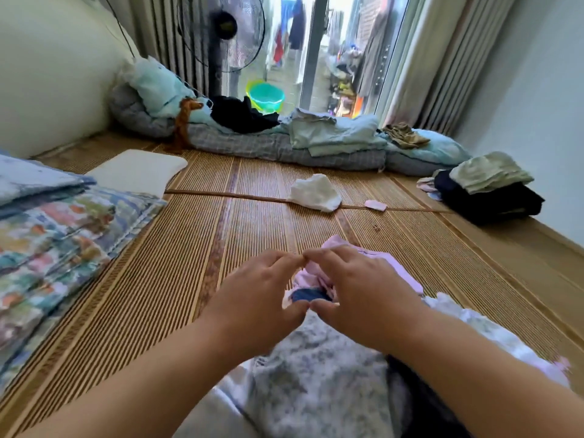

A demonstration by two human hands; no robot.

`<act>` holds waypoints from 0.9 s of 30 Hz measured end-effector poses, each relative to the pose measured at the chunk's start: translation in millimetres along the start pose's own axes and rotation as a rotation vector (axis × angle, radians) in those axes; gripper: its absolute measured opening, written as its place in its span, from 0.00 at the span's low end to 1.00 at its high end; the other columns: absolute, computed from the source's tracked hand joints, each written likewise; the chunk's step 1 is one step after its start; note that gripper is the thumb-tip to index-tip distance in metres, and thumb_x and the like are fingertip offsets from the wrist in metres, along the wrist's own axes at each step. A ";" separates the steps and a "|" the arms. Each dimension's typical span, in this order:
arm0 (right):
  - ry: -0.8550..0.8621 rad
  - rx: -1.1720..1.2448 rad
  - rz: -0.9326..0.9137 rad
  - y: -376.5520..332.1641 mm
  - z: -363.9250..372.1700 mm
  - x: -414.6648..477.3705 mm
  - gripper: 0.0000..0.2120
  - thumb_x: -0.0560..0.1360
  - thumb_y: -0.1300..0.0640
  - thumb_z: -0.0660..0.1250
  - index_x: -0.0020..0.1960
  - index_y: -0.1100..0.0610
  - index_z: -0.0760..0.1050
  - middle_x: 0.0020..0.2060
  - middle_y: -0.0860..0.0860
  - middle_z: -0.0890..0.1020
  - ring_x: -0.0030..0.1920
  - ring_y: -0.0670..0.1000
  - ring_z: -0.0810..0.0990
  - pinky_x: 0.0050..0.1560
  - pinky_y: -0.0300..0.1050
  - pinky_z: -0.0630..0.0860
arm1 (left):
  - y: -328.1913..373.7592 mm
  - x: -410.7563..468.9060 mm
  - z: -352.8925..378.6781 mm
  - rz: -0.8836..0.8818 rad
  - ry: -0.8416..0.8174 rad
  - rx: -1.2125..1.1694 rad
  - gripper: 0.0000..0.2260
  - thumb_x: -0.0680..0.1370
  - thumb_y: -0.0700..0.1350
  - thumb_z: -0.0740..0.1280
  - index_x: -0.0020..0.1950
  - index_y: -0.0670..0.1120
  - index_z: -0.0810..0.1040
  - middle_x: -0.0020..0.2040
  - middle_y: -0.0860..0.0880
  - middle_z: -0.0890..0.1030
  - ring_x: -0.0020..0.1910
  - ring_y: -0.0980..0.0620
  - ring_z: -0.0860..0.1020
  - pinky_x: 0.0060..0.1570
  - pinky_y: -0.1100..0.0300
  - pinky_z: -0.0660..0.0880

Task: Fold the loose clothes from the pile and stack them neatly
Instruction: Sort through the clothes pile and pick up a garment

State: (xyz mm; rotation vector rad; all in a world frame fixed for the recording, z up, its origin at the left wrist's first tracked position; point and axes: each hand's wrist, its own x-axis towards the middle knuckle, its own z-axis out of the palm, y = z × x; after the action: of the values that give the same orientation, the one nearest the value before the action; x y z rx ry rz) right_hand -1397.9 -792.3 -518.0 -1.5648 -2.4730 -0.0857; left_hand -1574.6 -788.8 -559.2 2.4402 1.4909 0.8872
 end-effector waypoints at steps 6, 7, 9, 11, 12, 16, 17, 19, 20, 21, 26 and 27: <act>0.050 -0.013 -0.011 -41.0 -49.1 -76.4 0.31 0.73 0.40 0.63 0.73 0.41 0.58 0.67 0.44 0.70 0.66 0.49 0.70 0.65 0.49 0.66 | 63.5 -63.3 -45.4 -0.014 0.007 0.029 0.28 0.74 0.59 0.65 0.73 0.59 0.63 0.66 0.58 0.71 0.63 0.59 0.70 0.61 0.63 0.69; 0.051 -0.018 -0.009 -47.8 -55.1 -92.3 0.32 0.73 0.40 0.63 0.74 0.41 0.57 0.69 0.44 0.69 0.67 0.49 0.69 0.66 0.49 0.66 | 74.5 -74.0 -54.5 -0.004 0.004 0.056 0.28 0.74 0.59 0.65 0.73 0.59 0.63 0.66 0.58 0.71 0.62 0.58 0.70 0.62 0.62 0.69; 0.048 0.002 0.008 -60.8 -65.0 -125.2 0.33 0.73 0.41 0.64 0.75 0.41 0.56 0.73 0.45 0.64 0.71 0.50 0.66 0.68 0.51 0.64 | 95.8 -97.1 -71.1 0.001 -0.011 0.100 0.27 0.73 0.58 0.66 0.71 0.60 0.65 0.65 0.57 0.72 0.62 0.56 0.71 0.63 0.56 0.69; 0.053 0.029 0.040 -70.1 -72.8 -153.8 0.33 0.73 0.42 0.65 0.75 0.41 0.56 0.74 0.45 0.63 0.71 0.51 0.66 0.69 0.51 0.64 | 111.5 -117.5 -84.0 -0.004 -0.007 0.110 0.26 0.72 0.56 0.66 0.70 0.60 0.67 0.64 0.57 0.73 0.61 0.56 0.71 0.61 0.55 0.70; 0.056 0.034 0.061 -73.9 -76.7 -168.3 0.33 0.73 0.41 0.65 0.75 0.42 0.57 0.73 0.45 0.65 0.71 0.52 0.67 0.68 0.51 0.64 | 119.0 -128.1 -90.5 -0.002 -0.007 0.116 0.26 0.72 0.56 0.67 0.70 0.59 0.67 0.64 0.56 0.73 0.61 0.55 0.72 0.60 0.57 0.71; 0.045 0.020 0.138 -83.6 -81.1 -214.7 0.32 0.73 0.40 0.65 0.74 0.41 0.58 0.70 0.45 0.67 0.68 0.51 0.69 0.67 0.50 0.65 | 140.0 -164.4 -105.4 0.018 -0.017 0.159 0.27 0.73 0.58 0.67 0.71 0.57 0.68 0.66 0.55 0.71 0.63 0.54 0.71 0.61 0.59 0.70; 0.048 0.016 0.150 -84.8 -80.7 -222.8 0.32 0.73 0.40 0.64 0.74 0.41 0.58 0.70 0.45 0.67 0.67 0.51 0.70 0.66 0.50 0.65 | 143.2 -171.8 -107.1 0.017 -0.013 0.167 0.27 0.73 0.58 0.67 0.71 0.57 0.68 0.67 0.55 0.71 0.64 0.54 0.71 0.61 0.58 0.70; 0.062 0.019 0.163 -86.7 -77.1 -234.4 0.32 0.73 0.39 0.64 0.74 0.41 0.58 0.70 0.44 0.67 0.68 0.51 0.70 0.66 0.49 0.65 | 146.3 -184.2 -106.2 0.009 -0.023 0.176 0.27 0.73 0.58 0.66 0.71 0.58 0.67 0.67 0.57 0.70 0.65 0.54 0.70 0.62 0.57 0.70; 0.062 0.027 0.168 -87.1 -73.1 -238.1 0.32 0.73 0.39 0.63 0.74 0.41 0.57 0.70 0.44 0.66 0.68 0.50 0.69 0.67 0.49 0.64 | 146.7 -189.6 -104.1 0.003 -0.041 0.173 0.27 0.73 0.59 0.65 0.71 0.58 0.66 0.68 0.57 0.69 0.65 0.54 0.69 0.63 0.56 0.70; 0.064 0.030 0.172 -87.5 -69.0 -240.7 0.32 0.73 0.39 0.63 0.74 0.41 0.57 0.70 0.44 0.66 0.69 0.50 0.68 0.67 0.49 0.64 | 146.3 -194.0 -101.9 -0.001 -0.059 0.173 0.27 0.73 0.59 0.65 0.71 0.58 0.66 0.68 0.58 0.69 0.66 0.55 0.68 0.64 0.56 0.69; 0.100 -0.027 0.161 -90.0 -53.7 -242.6 0.33 0.73 0.38 0.62 0.75 0.41 0.56 0.72 0.45 0.63 0.71 0.51 0.63 0.69 0.51 0.62 | 140.8 -203.6 -84.4 -0.036 -0.099 0.192 0.28 0.72 0.60 0.64 0.72 0.59 0.66 0.69 0.57 0.68 0.68 0.55 0.67 0.67 0.53 0.66; 0.097 -0.040 0.156 -90.8 -50.2 -243.4 0.33 0.73 0.38 0.62 0.75 0.41 0.55 0.73 0.46 0.62 0.72 0.51 0.61 0.70 0.52 0.61 | 138.8 -206.5 -79.5 -0.047 -0.109 0.191 0.28 0.72 0.60 0.64 0.72 0.59 0.66 0.70 0.58 0.67 0.69 0.55 0.66 0.67 0.53 0.65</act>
State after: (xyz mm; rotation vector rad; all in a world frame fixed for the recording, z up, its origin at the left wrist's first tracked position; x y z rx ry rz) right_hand -1371.7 -1055.6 -514.3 -1.7213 -2.2814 -0.1827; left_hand -1581.2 -1047.1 -521.1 2.5258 1.6551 0.6185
